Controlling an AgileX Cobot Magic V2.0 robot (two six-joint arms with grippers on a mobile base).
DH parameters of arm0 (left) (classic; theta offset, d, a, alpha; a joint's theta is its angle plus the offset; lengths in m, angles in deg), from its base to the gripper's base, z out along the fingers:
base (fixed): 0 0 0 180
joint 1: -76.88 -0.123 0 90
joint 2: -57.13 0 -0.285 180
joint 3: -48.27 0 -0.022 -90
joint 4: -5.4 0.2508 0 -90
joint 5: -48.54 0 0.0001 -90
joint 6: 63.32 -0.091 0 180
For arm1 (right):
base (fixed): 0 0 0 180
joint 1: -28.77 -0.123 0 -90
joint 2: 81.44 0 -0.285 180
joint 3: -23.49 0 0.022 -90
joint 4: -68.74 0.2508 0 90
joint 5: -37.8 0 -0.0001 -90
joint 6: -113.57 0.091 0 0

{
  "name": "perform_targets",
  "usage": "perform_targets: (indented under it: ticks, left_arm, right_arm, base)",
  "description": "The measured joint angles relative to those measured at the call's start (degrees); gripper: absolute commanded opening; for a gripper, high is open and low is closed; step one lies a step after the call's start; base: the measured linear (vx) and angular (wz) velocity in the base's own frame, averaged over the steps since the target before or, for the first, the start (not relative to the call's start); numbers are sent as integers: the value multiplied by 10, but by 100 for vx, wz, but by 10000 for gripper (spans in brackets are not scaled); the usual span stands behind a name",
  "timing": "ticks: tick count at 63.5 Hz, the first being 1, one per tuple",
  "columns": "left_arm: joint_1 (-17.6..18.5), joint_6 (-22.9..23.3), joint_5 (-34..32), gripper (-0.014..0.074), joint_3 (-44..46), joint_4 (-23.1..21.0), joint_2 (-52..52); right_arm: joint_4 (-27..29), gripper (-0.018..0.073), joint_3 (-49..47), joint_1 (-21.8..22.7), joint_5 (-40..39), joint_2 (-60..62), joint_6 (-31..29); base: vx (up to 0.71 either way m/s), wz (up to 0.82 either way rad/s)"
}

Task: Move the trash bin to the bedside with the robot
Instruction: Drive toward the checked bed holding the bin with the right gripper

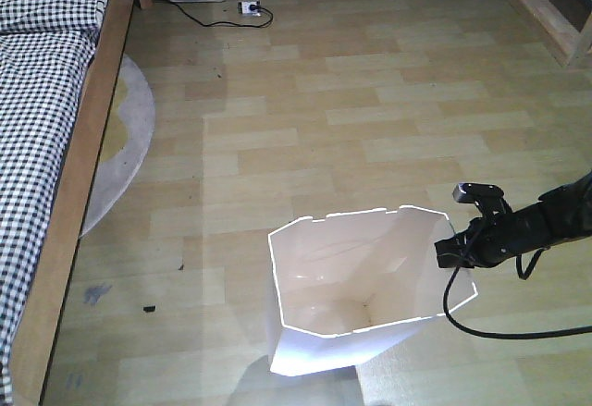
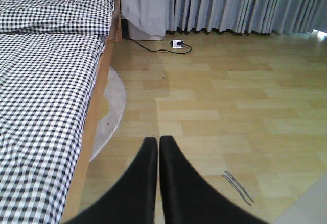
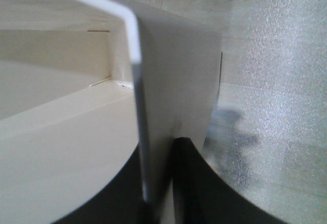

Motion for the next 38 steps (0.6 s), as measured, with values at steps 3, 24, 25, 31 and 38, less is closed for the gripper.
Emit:
perform_targets:
  ticks: [3,24,25,31,38]
  left_arm:
    - [0,0,0,-6,0,0,0]
    - [0,0,0,-6,0,0,0]
    - [0,0,0,-6,0,0,0]
    - [0,0,0,-6,0,0,0]
    - [0,0,0,-6,0,0,0]
  right_arm:
    - [0,-5,0,0,0,0,0]
    - [0,-5,0,0,0,0,0]
    - [0,-5,0,0,0,0,0]
    - [0,-5,0,0,0,0,0]
    - [0,-5,0,0,0,0,0]
  base:
    - [28,3]
    - [27,3]
    - [25,3]
    - [25,2]
    - [24,1]
